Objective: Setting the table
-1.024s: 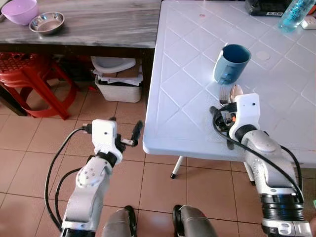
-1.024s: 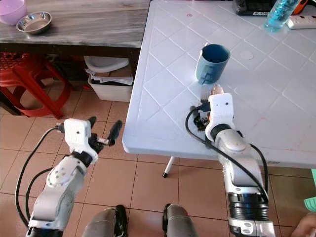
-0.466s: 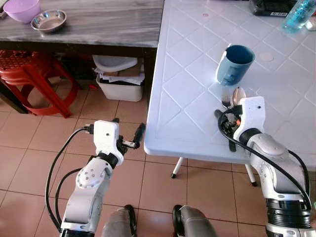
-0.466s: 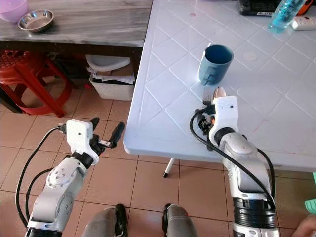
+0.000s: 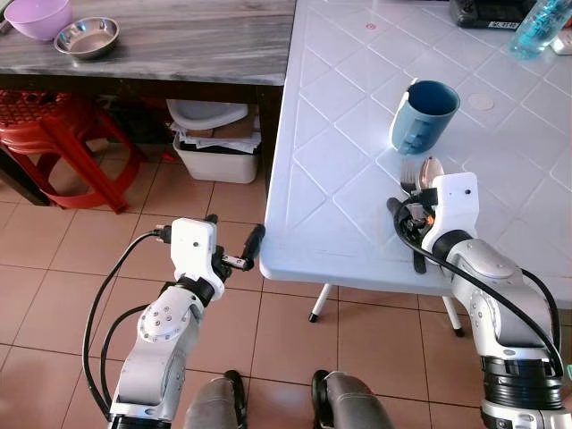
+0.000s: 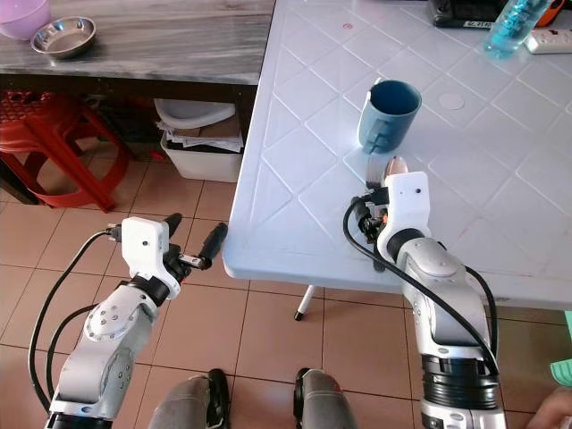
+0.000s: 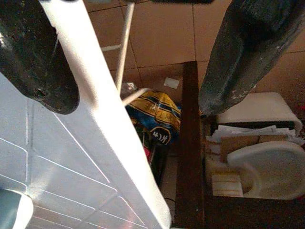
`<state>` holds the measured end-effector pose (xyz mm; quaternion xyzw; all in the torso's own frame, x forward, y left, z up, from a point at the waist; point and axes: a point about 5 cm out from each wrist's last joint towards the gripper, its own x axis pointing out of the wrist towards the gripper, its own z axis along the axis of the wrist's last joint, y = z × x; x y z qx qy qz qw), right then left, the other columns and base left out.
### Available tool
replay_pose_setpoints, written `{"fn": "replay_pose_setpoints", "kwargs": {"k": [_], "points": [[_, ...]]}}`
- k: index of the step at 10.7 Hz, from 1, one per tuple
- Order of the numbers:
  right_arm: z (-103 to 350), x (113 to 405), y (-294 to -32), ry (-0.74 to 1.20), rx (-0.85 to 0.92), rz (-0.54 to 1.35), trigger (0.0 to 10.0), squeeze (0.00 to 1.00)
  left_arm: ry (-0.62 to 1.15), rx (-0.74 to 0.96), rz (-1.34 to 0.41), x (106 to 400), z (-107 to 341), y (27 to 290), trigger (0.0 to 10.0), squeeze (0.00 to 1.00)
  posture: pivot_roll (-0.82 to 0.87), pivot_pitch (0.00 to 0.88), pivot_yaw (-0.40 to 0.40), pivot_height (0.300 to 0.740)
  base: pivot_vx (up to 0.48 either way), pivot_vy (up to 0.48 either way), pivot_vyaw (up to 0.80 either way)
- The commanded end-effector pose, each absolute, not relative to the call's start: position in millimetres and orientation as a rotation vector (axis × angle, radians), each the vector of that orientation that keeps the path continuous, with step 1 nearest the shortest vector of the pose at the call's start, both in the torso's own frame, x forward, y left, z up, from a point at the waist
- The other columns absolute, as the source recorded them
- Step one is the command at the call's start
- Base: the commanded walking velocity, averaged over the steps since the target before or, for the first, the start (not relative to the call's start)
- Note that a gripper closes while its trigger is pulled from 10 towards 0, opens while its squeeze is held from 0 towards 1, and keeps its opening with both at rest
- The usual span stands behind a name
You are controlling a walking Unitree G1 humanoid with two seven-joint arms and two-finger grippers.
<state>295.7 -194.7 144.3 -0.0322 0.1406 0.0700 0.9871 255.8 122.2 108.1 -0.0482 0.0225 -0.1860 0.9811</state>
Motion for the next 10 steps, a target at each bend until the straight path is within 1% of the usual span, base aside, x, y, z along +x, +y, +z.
{"fn": "replay_pose_setpoints", "kwargs": {"k": [1,2,6,10], "points": [[110.9,288.2,-191.6,0.438,-0.032,0.162,10.0,0.0,0.047,-0.095,-0.389,252.1,109.1,122.5,10.0,0.0,-0.07,0.23,0.032,0.74,0.0,0.0,0.0],[108.8,291.3,-193.3,0.441,-0.036,0.167,0.0,0.0,0.045,-0.11,-0.436,249.7,110.4,119.7,10.0,0.0,-0.07,0.231,0.033,0.74,0.0,0.0,0.0],[95.6,299.7,-207.8,0.472,-0.051,0.162,0.0,0.0,0.025,-0.16,-0.598,238.4,115.8,109.1,10.0,0.0,-0.06,0.229,0.028,0.74,0.0,0.0,0.0],[82.4,299.7,-221.9,0.51,0.006,0.088,0.0,0.0,0.024,-0.157,-0.617,238.9,115.1,107.6,10.0,0.0,-0.07,0.225,0.027,0.74,0.0,0.0,0.0]]}}
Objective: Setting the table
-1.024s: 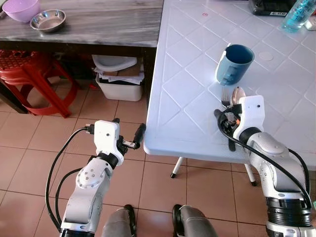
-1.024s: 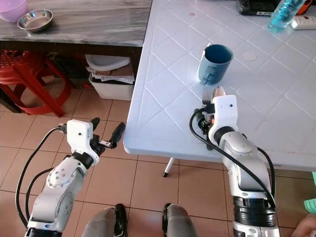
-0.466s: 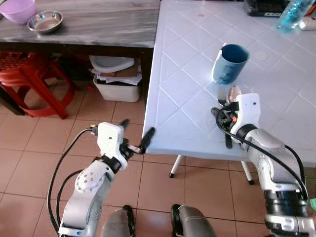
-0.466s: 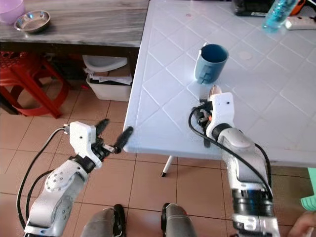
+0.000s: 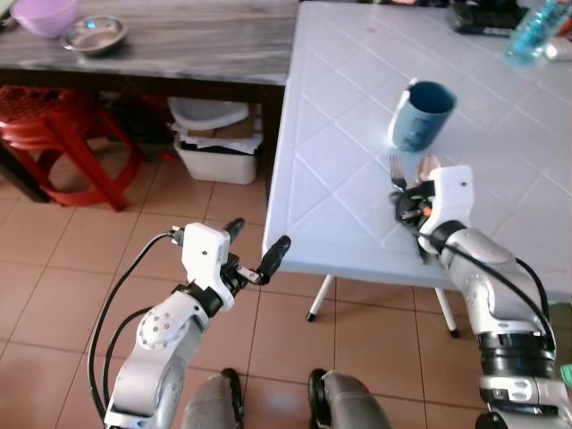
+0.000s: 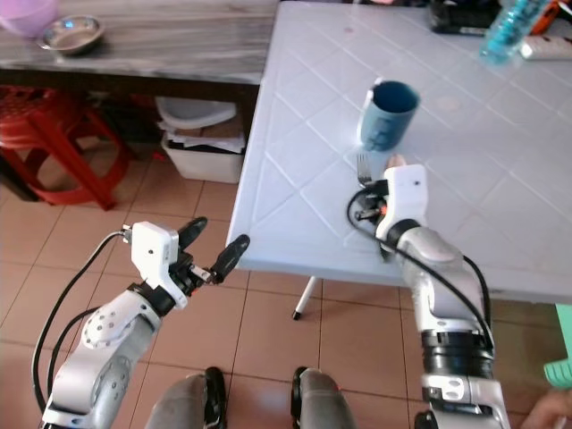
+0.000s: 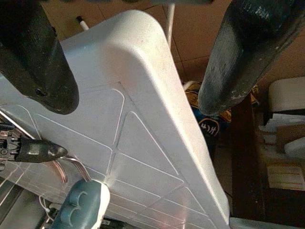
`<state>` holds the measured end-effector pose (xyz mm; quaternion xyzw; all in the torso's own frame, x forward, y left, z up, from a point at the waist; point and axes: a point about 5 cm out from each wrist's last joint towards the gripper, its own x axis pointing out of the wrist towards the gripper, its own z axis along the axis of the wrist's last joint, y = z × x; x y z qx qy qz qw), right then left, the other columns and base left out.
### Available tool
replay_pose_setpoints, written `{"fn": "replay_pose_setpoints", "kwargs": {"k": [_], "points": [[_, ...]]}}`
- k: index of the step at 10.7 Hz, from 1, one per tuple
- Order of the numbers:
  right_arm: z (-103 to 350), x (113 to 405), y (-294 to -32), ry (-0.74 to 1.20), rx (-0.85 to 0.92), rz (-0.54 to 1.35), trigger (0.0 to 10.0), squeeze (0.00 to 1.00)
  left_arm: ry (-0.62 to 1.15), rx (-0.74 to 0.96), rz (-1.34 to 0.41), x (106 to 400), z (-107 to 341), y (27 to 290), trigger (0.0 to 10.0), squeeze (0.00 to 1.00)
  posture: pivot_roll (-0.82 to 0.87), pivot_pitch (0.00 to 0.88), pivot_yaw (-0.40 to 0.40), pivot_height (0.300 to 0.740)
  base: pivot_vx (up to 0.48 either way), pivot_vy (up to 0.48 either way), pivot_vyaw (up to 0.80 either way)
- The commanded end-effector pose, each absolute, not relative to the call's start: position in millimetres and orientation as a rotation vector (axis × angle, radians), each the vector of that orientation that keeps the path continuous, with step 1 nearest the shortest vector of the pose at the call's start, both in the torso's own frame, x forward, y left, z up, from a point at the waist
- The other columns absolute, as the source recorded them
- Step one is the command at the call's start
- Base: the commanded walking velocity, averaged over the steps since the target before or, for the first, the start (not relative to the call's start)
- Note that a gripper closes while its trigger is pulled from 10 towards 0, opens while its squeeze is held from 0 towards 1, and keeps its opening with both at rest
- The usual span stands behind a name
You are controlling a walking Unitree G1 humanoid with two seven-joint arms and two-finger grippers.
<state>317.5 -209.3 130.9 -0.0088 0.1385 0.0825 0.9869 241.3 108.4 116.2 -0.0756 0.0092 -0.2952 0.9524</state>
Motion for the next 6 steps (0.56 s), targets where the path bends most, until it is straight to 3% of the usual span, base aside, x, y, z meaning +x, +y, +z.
{"fn": "replay_pose_setpoints", "kwargs": {"k": [1,6], "points": [[81.6,300.3,-222.0,0.507,0.024,0.092,0.0,0.0,0.024,-0.148,-0.619,239.0,114.3,107.1,10.0,0.0,-0.07,0.225,0.027,0.74,0.0,0.0,0.0],[95.5,297.0,-184.2,0.406,0.203,0.082,0.0,0.0,0.086,-0.054,-0.381,251.0,95.3,126.0,10.0,0.0,-0.07,0.21,0.02,0.74,0.0,0.0,0.0]]}}
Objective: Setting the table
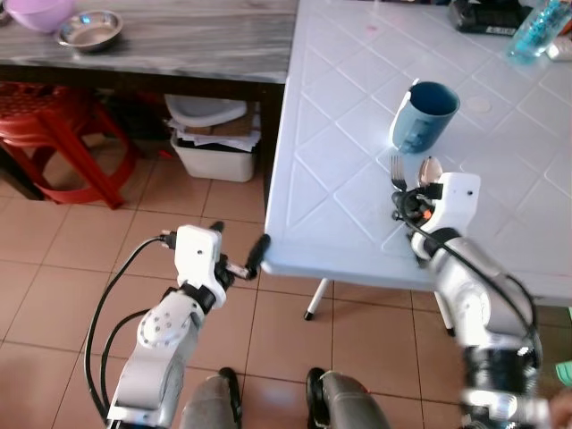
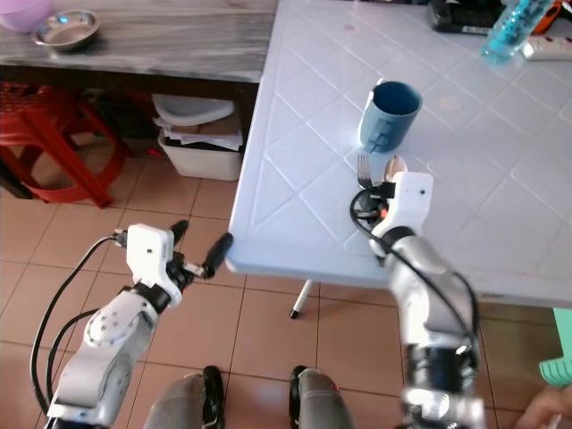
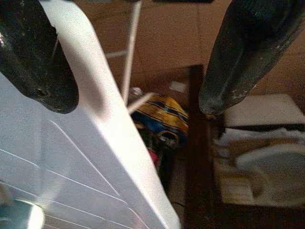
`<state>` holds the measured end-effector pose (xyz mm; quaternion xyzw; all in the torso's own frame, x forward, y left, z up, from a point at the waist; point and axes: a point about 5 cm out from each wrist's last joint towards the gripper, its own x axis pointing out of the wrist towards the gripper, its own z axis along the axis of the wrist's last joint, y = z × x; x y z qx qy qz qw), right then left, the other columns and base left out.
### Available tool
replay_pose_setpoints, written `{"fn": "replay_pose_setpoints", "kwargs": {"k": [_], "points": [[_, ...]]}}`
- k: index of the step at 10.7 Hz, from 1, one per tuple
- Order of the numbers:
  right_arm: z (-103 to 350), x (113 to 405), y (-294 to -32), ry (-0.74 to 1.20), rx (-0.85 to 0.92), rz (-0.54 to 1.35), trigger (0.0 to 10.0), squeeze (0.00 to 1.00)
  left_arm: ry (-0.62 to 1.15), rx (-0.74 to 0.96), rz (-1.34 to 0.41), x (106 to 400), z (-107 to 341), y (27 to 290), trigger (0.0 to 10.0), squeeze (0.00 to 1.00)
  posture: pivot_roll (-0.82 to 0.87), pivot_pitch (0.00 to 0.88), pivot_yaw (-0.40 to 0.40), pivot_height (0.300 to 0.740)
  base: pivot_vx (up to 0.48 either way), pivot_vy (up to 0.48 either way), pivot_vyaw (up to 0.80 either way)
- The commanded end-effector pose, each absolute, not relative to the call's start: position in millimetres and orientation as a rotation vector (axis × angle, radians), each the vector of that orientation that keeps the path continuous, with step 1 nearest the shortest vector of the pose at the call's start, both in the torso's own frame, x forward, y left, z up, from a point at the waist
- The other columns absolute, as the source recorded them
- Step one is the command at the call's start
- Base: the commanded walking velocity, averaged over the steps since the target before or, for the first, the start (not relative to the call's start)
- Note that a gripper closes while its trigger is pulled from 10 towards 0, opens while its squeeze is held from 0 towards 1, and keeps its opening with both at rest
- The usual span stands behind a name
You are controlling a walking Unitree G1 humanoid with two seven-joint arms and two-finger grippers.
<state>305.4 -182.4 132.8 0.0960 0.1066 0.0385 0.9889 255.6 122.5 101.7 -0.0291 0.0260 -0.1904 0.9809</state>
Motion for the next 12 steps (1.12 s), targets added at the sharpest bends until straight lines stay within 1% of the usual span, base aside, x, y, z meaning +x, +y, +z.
{"fn": "replay_pose_setpoints", "kwargs": {"k": [1,3,5,6,7,8,10,12], "points": [[103.1,295.1,-170.2,0.371,0.244,0.091,0.0,0.0,0.086,-0.035,-0.33,255.2,93.5,130.4,10.0,0.0,-0.07,0.203,0.015,0.74,0.0,0.48,0.0],[106.0,292.7,-156.0,0.357,0.271,0.089,0.0,0.0,0.071,-0.031,-0.267,260.3,94.2,133.5,10.0,0.0,-0.08,0.194,0.01,0.74,0.0,0.48,0.0],[105.4,291.5,-150.6,0.362,0.272,0.08,0.0,0.0,0.031,-0.019,-0.19,267.6,98.6,136.3,10.0,0.0,-0.08,0.188,0.01,0.74,0.0,0.48,0.0],[106.7,291.8,-149.6,0.354,0.256,0.083,2.5,0.0,0.014,-0.026,-0.14,271.8,100.8,138.4,10.0,0.0,-0.09,0.187,0.008,0.74,0.0,0.48,0.0],[109.1,292.6,-150.3,0.34,0.226,0.083,10.0,0.0,0.0,-0.025,-0.126,273.7,102.2,138.0,10.0,0.0,-0.09,0.186,0.009,0.74,0.0,0.48,0.0],[110.9,293.3,-153.7,0.321,0.182,0.061,10.0,0.0,-0.012,-0.026,-0.117,274.8,103.6,137.4,10.0,0.0,-0.09,0.183,0.007,0.74,0.0,0.48,0.0],[120.5,295.9,-156.0,0.237,0.004,0.09,10.0,0.0,-0.079,0.022,-0.03,281.7,111.9,142.3,10.0,0.0,-0.1,0.181,0.006,0.74,0.0,0.48,0.0],[127.1,294.0,-153.6,0.177,-0.03,0.098,10.0,0.0,-0.106,0.002,-0.045,283.6,117.6,139.0,10.0,0.0,-0.1,0.181,0.006,0.74,0.0,0.454,0.0]]}}
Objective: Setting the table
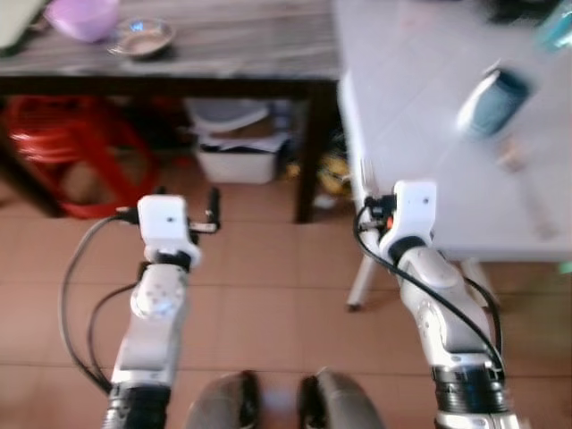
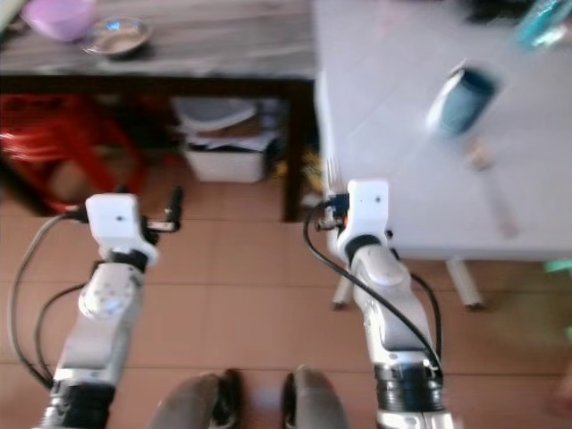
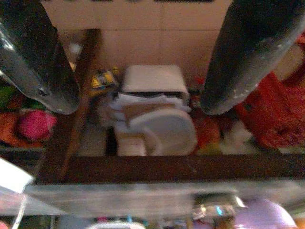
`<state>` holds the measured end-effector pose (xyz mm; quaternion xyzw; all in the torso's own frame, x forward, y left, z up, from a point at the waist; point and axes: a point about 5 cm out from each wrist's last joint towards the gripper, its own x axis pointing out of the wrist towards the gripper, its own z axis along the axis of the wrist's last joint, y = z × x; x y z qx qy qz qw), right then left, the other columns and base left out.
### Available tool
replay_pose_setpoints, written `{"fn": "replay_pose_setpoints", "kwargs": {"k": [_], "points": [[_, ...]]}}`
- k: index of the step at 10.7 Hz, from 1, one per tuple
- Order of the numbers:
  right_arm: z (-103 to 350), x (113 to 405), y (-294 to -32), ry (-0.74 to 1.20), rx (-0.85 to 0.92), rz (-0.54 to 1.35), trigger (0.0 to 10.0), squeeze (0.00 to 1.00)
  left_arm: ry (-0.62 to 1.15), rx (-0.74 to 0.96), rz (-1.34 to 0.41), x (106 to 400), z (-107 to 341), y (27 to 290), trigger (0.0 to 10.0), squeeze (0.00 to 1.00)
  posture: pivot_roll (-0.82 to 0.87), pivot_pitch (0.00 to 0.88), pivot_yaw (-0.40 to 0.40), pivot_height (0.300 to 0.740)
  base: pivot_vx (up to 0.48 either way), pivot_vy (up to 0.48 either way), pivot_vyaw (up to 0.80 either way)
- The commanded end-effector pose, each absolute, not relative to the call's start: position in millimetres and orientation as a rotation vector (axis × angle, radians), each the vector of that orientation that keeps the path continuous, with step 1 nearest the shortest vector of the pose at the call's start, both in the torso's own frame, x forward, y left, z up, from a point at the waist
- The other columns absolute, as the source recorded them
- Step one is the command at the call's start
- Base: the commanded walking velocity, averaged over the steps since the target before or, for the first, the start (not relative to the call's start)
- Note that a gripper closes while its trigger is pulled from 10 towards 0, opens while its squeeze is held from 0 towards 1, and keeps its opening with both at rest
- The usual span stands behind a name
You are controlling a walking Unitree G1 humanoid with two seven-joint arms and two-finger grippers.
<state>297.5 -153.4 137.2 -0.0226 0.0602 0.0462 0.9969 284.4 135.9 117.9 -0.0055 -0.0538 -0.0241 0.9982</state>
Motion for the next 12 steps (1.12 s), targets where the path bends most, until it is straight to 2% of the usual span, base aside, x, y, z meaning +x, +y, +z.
{"fn": "replay_pose_setpoints", "kwargs": {"k": [1,4,6,12], "points": [[131.7,295.4,-154.0,0.124,-0.089,0.061,10.0,0.0,-0.111,0.002,-0.057,283.4,117.7,135.9,10.0,0.0,-0.1,0.18,0.008,0.74,0.277,0.394,0.0],[138.9,298.3,-154.2,0.022,-0.085,0.074,10.0,0.0,-0.121,-0.003,-0.078,284.3,119.1,132.4,10.0,0.0,-0.1,0.17,0.014,0.74,0.363,0.311,0.0],[136.6,298.4,-162.1,0.032,-0.033,0.039,10.0,0.0,-0.134,-0.001,-0.076,287.6,122.0,132.9,10.0,0.0,-0.1,0.165,0.016,0.74,0.429,0.0,0.0],[143.6,301.9,-162.4,-0.046,-0.042,0.023,10.0,0.0,-0.155,-0.023,-0.104,289.3,125.8,127.8,10.0,0.0,-0.1,0.16,0.022,0.74,0.47,0.0,0.0]]}}
